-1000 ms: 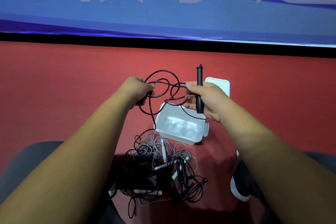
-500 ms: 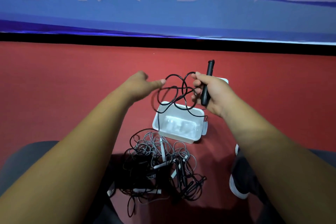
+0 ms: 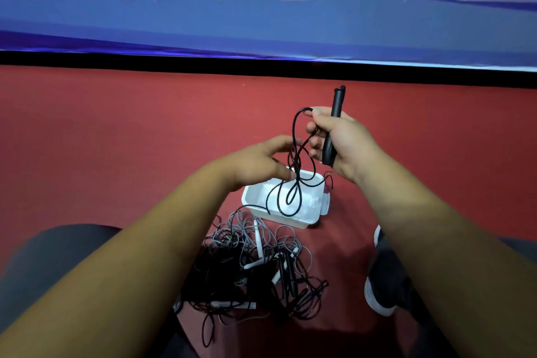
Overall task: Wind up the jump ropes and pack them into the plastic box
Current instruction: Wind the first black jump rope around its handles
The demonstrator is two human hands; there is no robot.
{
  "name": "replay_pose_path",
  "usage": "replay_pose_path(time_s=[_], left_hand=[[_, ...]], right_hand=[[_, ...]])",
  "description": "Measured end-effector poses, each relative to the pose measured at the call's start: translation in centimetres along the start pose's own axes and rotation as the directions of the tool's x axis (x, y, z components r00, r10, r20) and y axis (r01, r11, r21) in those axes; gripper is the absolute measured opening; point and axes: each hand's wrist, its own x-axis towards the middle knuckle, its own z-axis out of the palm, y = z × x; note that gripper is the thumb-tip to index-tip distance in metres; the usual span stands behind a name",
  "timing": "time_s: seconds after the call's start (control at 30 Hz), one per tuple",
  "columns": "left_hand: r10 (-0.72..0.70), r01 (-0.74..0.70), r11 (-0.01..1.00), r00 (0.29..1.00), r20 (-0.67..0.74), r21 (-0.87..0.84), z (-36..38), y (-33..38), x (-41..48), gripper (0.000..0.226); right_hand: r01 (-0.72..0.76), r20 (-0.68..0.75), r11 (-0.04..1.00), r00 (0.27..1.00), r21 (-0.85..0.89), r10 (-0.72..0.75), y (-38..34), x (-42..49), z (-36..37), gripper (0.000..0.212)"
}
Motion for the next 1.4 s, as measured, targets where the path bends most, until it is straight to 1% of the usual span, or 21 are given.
replay_pose_path(time_s=[0.1,0.13,0.23,0.33,0.4,0.5,0.63,0.67,0.7,0.73,0.8,0.83,0.87,0.93,0.97,1.03,1.1,1.17,1.27,1.33,1.4], left_hand=[[-0.012,0.014,1.000,0.998,-0.057,0.026,0.7,-0.7,0.3,0.040],[-0.027,0.031,0.999,0.996,-0.088,0.037,0.9,-0.9,0.4,0.034],[-0.075,0.090,0.993,0.983,-0.167,0.080,0.9,-1.5,0.6,0.036],[-0.097,0.140,0.977,0.964,-0.249,0.159,0.4,-1.5,0.8,0.025],[-0.109,0.169,0.972,0.940,-0.322,0.166,-0.1,-1.5,0.8,0.023],[-0.191,0.281,0.953,0.853,-0.486,0.118,-1.7,-1.9,0.7,0.029],[-0.343,0.473,0.881,0.678,-0.650,0.029,-4.5,-3.2,0.1,0.048],[-0.376,0.495,0.869,0.642,-0.668,-0.013,-4.9,-3.7,0.1,0.051],[-0.413,0.480,0.872,0.620,-0.667,-0.094,-5.1,-4.1,0.1,0.052],[-0.449,0.422,0.882,0.611,-0.653,-0.211,-5.0,-4.0,0.0,0.052],[-0.497,0.273,0.862,0.621,-0.606,-0.427,-4.4,-3.2,-0.2,0.047],[-0.502,0.214,0.845,0.637,-0.585,-0.491,-4.3,-2.8,-0.1,0.044],[-0.502,0.169,0.827,0.652,-0.569,-0.536,-4.2,-2.4,-0.1,0.041],[-0.497,0.109,0.797,0.678,-0.541,-0.594,-4.1,-1.6,-0.2,0.038],[-0.490,0.093,0.787,0.695,-0.526,-0.610,-4.0,-1.2,-0.3,0.037],[-0.468,0.071,0.779,0.727,-0.503,-0.623,-3.9,-0.4,-0.5,0.039],[-0.424,0.035,0.778,0.766,-0.483,-0.627,-3.7,0.4,-0.5,0.044],[-0.362,-0.010,0.773,0.814,-0.454,-0.634,-3.6,1.2,-0.5,0.046],[-0.280,-0.062,0.745,0.875,-0.396,-0.664,-3.3,2.4,-0.6,0.046],[-0.247,-0.087,0.726,0.893,-0.376,-0.682,-3.2,2.8,-0.6,0.047],[-0.218,-0.123,0.685,0.906,-0.362,-0.718,-3.3,3.1,-0.6,0.047]], right_hand=[[0.000,-0.004,0.999,1.000,0.050,0.000,0.1,0.0,-0.1,0.018],[-0.001,-0.006,0.998,1.000,0.063,0.001,0.1,0.1,-0.2,0.020],[0.017,-0.025,0.997,1.000,0.073,-0.016,0.4,0.4,-0.4,0.023],[0.057,-0.068,0.996,0.996,0.069,-0.052,0.4,0.6,-0.6,0.013],[0.070,-0.139,0.994,0.989,0.079,-0.059,0.3,1.0,-1.1,0.011],[0.059,-0.322,0.995,0.946,0.086,-0.028,0.2,1.9,-2.5,0.014],[0.016,-0.502,0.983,0.861,0.183,0.079,1.4,3.1,-4.7,0.015],[0.017,-0.531,0.978,0.841,0.208,0.098,1.6,3.3,-4.9,0.015],[0.024,-0.553,0.971,0.825,0.238,0.115,1.5,3.3,-5.1,0.015],[0.036,-0.561,0.961,0.818,0.274,0.129,1.4,3.1,-5.2,0.016],[0.059,-0.517,0.927,0.842,0.370,0.153,1.5,3.0,-5.6,0.025],[0.053,-0.483,0.919,0.862,0.390,0.155,1.5,2.6,-5.6,0.028],[0.026,-0.475,0.942,0.868,0.334,0.145,1.6,2.6,-5.9,0.026],[-0.061,-0.542,0.995,0.835,0.075,0.092,2.0,2.9,-6.1,0.012],[-0.097,-0.577,0.995,0.814,-0.028,0.063,2.2,3.0,-6.0,0.009],[-0.143,-0.576,0.980,0.816,-0.135,0.039,2.7,3.3,-5.9,0.018],[-0.139,-0.543,0.950,0.839,-0.281,-0.037,3.2,3.6,-5.6,0.022],[-0.096,-0.441,0.903,0.891,-0.419,-0.110,3.4,2.6,-4.3,0.022],[0.007,-0.254,0.839,0.952,-0.545,-0.172,3.9,1.6,-2.4,0.028],[0.034,-0.106,0.790,0.987,-0.612,-0.125,4.1,0.9,-1.1,0.027],[0.027,0.010,0.787,1.000,-0.616,-0.027,4.7,0.5,-0.3,0.025]])
